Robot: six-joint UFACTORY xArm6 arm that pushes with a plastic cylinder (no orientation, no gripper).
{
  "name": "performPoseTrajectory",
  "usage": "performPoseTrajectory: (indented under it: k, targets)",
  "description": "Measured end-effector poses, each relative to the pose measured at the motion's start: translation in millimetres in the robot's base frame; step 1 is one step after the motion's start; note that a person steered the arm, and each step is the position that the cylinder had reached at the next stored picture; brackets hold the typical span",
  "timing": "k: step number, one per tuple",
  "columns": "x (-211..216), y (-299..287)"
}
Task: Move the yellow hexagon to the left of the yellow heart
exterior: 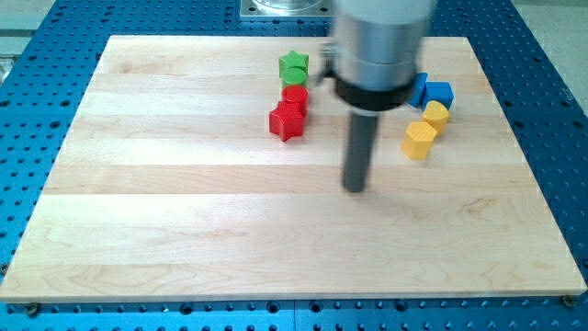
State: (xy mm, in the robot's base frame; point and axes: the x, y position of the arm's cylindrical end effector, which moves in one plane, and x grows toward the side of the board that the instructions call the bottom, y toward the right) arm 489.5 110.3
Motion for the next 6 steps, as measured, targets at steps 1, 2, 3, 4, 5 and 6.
performPoseTrajectory:
  k: [1,2,3,4,5,6]
  targets:
    - [-10,55]
    - [-65,59]
    - [-81,59]
    - [-24,30]
    - [62,0]
    - [72,0]
